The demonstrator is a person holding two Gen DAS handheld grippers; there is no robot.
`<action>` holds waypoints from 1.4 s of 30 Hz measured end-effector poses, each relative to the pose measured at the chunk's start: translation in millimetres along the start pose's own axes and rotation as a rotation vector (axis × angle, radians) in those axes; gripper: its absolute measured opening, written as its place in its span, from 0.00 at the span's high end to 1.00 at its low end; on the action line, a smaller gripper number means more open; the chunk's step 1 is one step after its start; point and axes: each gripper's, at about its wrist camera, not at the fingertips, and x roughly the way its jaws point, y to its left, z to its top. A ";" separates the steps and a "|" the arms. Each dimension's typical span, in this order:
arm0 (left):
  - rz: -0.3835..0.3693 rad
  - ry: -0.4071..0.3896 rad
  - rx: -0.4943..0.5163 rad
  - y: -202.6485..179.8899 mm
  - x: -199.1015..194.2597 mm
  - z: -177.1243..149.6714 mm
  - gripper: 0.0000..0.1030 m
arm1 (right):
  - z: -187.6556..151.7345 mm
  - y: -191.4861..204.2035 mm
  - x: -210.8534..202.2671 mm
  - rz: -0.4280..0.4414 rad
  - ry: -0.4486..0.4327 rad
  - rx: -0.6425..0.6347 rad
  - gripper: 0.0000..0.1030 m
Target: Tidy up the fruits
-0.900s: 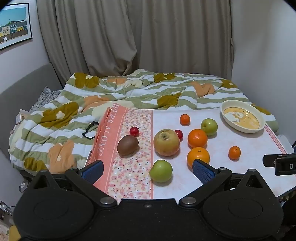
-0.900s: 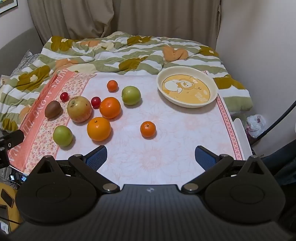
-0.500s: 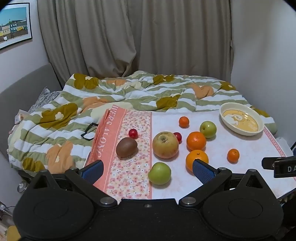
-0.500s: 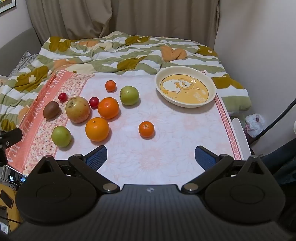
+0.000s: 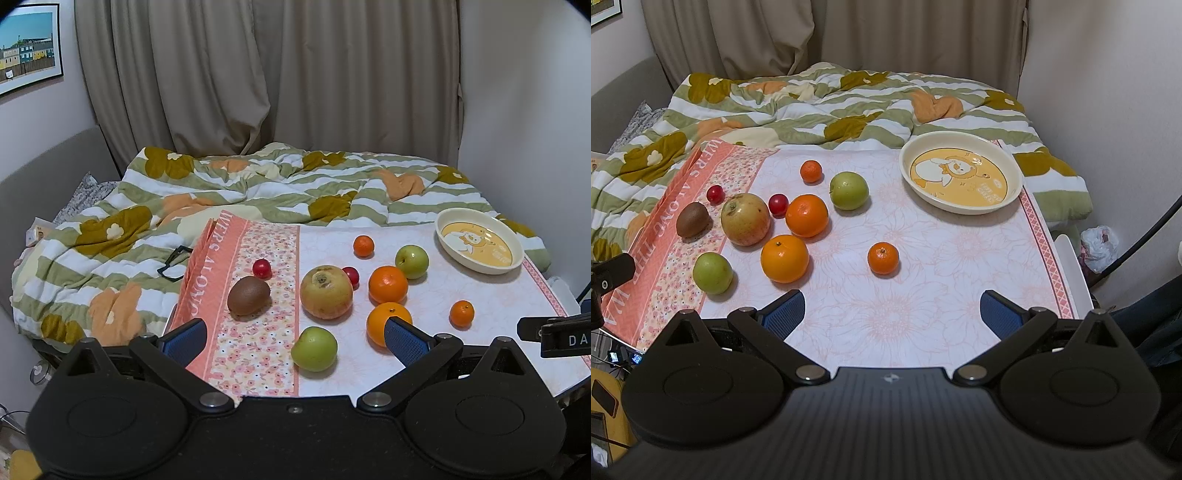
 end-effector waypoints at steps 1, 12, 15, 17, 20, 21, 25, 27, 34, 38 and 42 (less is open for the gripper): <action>-0.001 0.000 -0.002 0.6 0.1 0.3 0.00 | 0.1 0.0 0.2 0.000 0.000 0.000 0.00; -0.002 0.002 -0.010 1.8 0.8 0.1 0.00 | -0.1 -0.1 0.9 0.000 0.001 0.001 0.00; -0.001 0.003 -0.011 2.2 1.1 -0.8 0.00 | -0.3 0.0 0.8 0.000 0.002 0.001 0.00; -0.001 0.002 -0.011 2.2 1.1 -0.9 0.00 | -0.5 -0.1 0.5 0.000 0.001 0.001 0.00; -0.001 0.002 -0.010 2.3 1.0 -0.6 0.00 | -0.7 -0.1 0.2 0.000 0.002 0.002 0.00; -0.001 0.001 -0.010 2.3 1.0 -0.7 0.00 | -0.8 -0.1 0.1 0.000 0.002 0.002 0.00; -0.002 0.002 -0.012 2.6 0.8 -0.1 0.00 | -1.0 -0.1 -0.3 -0.001 0.002 0.002 0.00; -0.005 -0.001 -0.016 3.7 -0.1 0.4 0.00 | -0.9 -0.1 -0.5 0.000 0.001 0.002 0.00; -0.004 -0.002 -0.019 5.1 -1.5 1.0 0.00 | -0.4 0.0 -1.3 -0.001 0.000 0.003 0.00; -0.004 -0.002 -0.018 5.2 -1.5 0.8 0.00 | -0.4 0.6 -1.8 -0.001 0.001 0.003 0.00; -0.003 -0.002 -0.017 5.4 -1.5 -0.1 0.00 | -0.4 1.1 -2.2 0.000 0.000 0.003 0.00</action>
